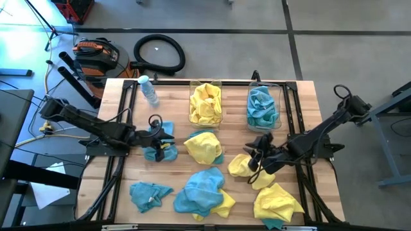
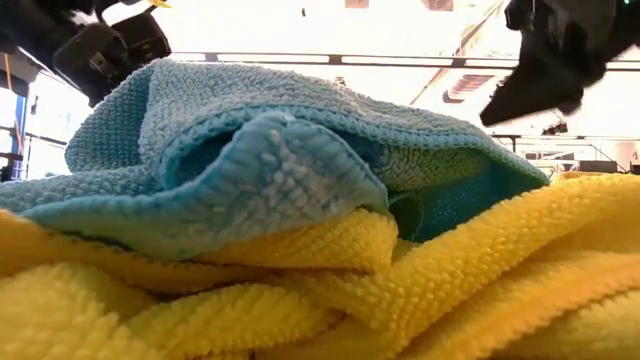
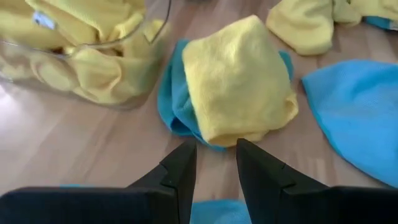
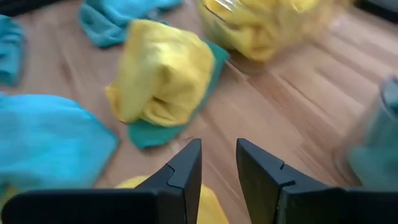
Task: Sort microfiber towel by color & place in baskets
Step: Put the yellow towel into the left transparent bin
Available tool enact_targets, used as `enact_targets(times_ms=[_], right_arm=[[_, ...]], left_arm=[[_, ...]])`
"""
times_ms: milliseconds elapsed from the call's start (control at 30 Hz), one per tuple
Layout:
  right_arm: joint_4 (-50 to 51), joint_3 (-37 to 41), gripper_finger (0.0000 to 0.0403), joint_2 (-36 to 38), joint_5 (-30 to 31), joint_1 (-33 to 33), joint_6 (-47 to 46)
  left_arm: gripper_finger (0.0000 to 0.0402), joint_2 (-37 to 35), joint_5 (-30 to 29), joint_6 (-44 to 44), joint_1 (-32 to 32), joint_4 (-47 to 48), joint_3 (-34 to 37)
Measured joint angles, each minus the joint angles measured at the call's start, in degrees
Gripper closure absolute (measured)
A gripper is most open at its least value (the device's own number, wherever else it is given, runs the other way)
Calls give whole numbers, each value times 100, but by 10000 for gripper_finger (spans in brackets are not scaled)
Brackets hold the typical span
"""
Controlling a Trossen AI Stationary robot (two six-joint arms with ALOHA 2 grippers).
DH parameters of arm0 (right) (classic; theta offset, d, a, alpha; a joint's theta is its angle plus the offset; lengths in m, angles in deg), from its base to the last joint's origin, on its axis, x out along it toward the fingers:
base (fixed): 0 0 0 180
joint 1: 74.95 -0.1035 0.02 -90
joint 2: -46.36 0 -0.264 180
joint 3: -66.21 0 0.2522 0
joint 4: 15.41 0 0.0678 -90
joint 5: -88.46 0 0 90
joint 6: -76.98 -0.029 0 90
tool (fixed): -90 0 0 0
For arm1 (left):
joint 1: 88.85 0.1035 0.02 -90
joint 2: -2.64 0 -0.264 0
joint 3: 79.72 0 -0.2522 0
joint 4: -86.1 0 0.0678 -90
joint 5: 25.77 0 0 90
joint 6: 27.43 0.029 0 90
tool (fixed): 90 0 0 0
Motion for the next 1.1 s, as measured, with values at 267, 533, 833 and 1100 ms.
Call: enact_targets(times_ms=[267,533,833,1100], right_arm=[[1795,-1466,345,-7,-865,0,-46],[2821,-1687,398,-130,-2215,-115,-1612],[3172,-1660,398,-1103,-2980,-502,-2563],[2822,-1656,349,-1200,-3140,-568,-2668]], left_arm=[[298,-127,525,974,246,-740,262],[298,-397,1278,1384,734,-671,262],[298,-411,1332,1147,888,-417,262],[298,-411,1333,1033,886,-410,262]])
